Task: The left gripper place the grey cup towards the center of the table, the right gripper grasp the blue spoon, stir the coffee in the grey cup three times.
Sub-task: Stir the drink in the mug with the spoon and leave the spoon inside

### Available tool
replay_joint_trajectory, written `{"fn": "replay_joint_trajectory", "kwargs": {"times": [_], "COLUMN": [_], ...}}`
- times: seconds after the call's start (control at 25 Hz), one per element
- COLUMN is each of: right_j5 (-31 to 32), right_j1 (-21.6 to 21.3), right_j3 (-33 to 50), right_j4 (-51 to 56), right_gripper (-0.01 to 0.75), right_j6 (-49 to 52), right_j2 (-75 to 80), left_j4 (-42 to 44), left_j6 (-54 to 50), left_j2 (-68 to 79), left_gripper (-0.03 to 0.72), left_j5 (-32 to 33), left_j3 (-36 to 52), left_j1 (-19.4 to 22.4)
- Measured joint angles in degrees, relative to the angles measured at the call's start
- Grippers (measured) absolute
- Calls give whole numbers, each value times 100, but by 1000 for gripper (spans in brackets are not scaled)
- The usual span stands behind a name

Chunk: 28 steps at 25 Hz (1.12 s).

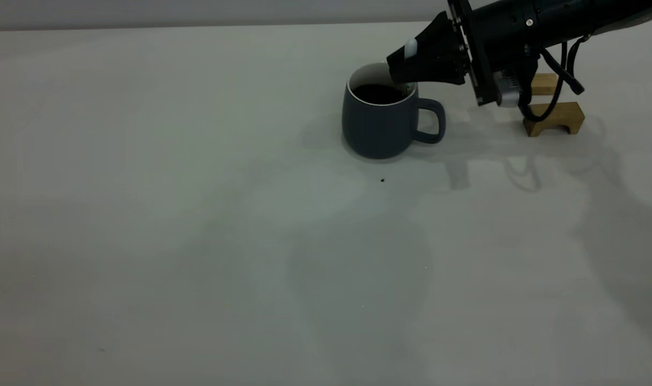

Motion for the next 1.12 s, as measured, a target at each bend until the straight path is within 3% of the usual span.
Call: {"fn": "replay_joint_trajectory", "kwargs": {"times": [0.56,0.72,0.84,1.12], "right_j5": [160,105,-54,-72], "right_j1": [-4,-4,-4,-4], "right_j3": [-11,-4,2,2], "right_j4": [-463,-413,-445,-433], "right_gripper": [100,137,244,623], "right_j6": [-60,-4,49,54], "right_j2": [-28,-28,14,19], "left_j4": [0,0,0,0], "left_j6": [0,0,0,0], "left_j2": [0,0,0,0], "left_gripper": [585,585,585,585], "left_j5": [0,0,0,0], "left_j3": [0,0,0,0], "left_j1": [0,0,0,0]}}
